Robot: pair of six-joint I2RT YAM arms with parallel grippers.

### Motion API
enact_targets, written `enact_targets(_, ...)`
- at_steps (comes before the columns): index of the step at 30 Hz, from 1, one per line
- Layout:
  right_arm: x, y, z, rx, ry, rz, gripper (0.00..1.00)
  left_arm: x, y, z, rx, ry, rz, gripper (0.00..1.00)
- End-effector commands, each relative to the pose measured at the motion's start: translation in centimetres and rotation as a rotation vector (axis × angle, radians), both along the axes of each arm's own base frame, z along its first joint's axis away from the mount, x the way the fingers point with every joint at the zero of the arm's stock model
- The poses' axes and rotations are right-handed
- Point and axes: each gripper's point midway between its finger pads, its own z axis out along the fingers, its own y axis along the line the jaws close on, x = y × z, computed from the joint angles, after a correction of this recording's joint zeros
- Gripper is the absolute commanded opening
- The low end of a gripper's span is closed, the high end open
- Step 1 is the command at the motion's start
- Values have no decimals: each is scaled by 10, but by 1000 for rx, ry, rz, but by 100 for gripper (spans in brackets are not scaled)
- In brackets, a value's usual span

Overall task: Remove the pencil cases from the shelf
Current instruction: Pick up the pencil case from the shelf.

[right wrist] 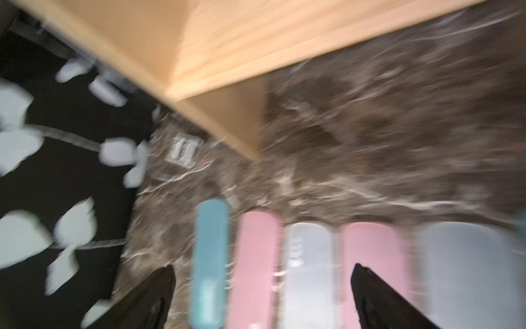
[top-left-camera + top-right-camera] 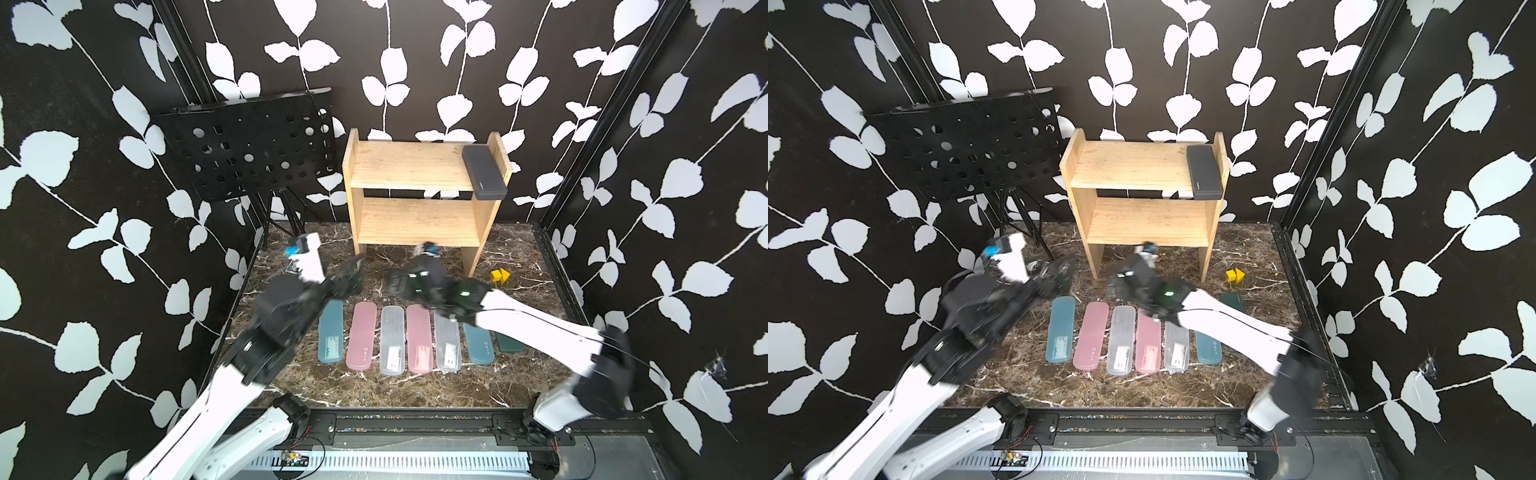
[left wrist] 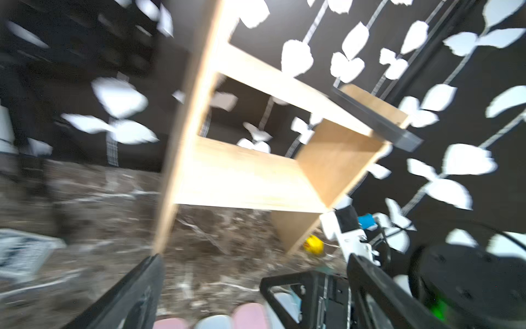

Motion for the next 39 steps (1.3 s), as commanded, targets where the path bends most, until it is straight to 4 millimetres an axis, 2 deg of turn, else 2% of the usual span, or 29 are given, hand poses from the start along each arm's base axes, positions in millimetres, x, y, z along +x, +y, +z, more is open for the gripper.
enact_targets(1, -14, -85, -8, -205, -36, -138, 99, 8, -73, 31, -239, 99, -288, 99)
enact_targets(4, -28, -142, -6, -233, -25, -226, 100, 31, -122, 49, -323, 172, -407, 99)
enact_targets(6, -36, -170, -8, -211, -16, -266, 99, 45, -147, 64, -362, 179, -448, 99)
enact_targets(8, -43, -188, -11, -189, -8, -293, 99, 63, -163, 76, -386, 175, -455, 99)
enact_targets(9, -45, -196, -12, -183, -1, -303, 99, 60, -182, 82, -400, 186, -493, 99)
enact_targets(12, -47, -208, -13, -168, 18, -314, 99, 75, -207, 91, -433, 203, -525, 99)
enact_targets(16, -44, -210, -13, -168, 43, -294, 99, 85, -235, 98, -450, 202, -563, 99)
enact_targets(24, -27, -202, -22, -118, 83, -268, 100, 100, -259, 103, -486, 203, -570, 96)
enact_targets(31, -15, -193, -22, -100, 98, -247, 99, 103, -281, 107, -507, 215, -616, 80)
enact_targets(39, -15, -192, -21, -86, 100, -246, 100, 100, -282, 95, -498, 239, -618, 60)
